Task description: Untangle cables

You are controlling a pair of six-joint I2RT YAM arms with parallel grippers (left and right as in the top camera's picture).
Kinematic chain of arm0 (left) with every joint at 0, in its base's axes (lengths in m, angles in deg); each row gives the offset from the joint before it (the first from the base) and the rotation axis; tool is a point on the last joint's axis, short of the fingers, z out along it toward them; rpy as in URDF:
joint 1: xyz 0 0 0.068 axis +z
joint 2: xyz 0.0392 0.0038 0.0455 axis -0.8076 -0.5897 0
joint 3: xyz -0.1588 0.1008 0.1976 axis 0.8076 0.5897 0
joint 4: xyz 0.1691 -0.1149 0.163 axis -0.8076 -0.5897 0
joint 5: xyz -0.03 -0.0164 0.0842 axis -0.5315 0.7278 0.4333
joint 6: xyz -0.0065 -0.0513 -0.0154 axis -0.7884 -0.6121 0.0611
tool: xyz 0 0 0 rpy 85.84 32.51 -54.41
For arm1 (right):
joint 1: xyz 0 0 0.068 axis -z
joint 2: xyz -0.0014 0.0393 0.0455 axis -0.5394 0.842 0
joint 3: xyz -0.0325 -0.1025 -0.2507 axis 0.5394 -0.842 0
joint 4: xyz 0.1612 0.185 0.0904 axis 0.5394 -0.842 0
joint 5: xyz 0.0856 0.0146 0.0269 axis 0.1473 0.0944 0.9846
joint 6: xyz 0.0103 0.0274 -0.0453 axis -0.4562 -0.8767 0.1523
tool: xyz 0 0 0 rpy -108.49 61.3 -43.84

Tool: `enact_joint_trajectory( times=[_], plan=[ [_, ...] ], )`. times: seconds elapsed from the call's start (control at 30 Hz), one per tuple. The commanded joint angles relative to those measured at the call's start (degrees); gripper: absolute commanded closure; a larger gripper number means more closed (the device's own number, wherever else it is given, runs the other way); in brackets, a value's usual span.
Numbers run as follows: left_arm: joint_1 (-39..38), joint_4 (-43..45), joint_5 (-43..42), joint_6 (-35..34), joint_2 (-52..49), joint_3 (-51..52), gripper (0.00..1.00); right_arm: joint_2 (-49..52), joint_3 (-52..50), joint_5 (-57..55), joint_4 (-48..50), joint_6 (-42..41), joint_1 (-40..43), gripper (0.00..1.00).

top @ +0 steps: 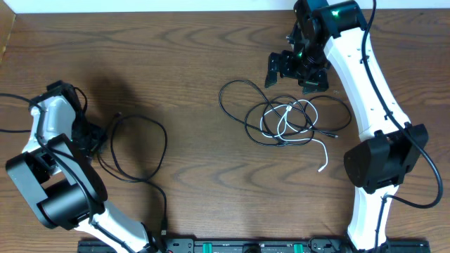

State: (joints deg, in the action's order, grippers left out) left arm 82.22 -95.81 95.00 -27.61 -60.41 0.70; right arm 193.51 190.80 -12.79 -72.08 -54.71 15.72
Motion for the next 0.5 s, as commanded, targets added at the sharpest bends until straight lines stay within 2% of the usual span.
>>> enact_joint_trajectory(
  times=[0.0, 0.03, 0.13, 0.23, 0.47],
  plan=[
    [0.2, 0.7, -5.4, 3.9, -0.2, 0.2, 0.5, -1.9, 0.5, -0.2, -0.2, 0.7, 0.0, 0.01],
    [-0.1, 1.0, -9.0, 6.5, -0.2, 0.2, 0.5, -1.9, 0.5, -0.2, -0.2, 0.7, 0.0, 0.01],
    [-0.5, 1.1, -12.6, 9.0, -0.2, 0.3, 0.49, -1.9, 0.5, -0.2, -0.2, 0.7, 0.0, 0.01],
    [-0.9, 1.2, -12.8, 8.9, -0.2, 1.8, 0.4, -1.9, 0.5, -0.2, -0.2, 0.7, 0.0, 0.01],
    [-0.8, 3.9, -12.0, 8.9, -0.4, 6.9, 0.33, -1.9, 0.5, -0.2, -0.2, 0.7, 0.0, 0.01]
  ],
)
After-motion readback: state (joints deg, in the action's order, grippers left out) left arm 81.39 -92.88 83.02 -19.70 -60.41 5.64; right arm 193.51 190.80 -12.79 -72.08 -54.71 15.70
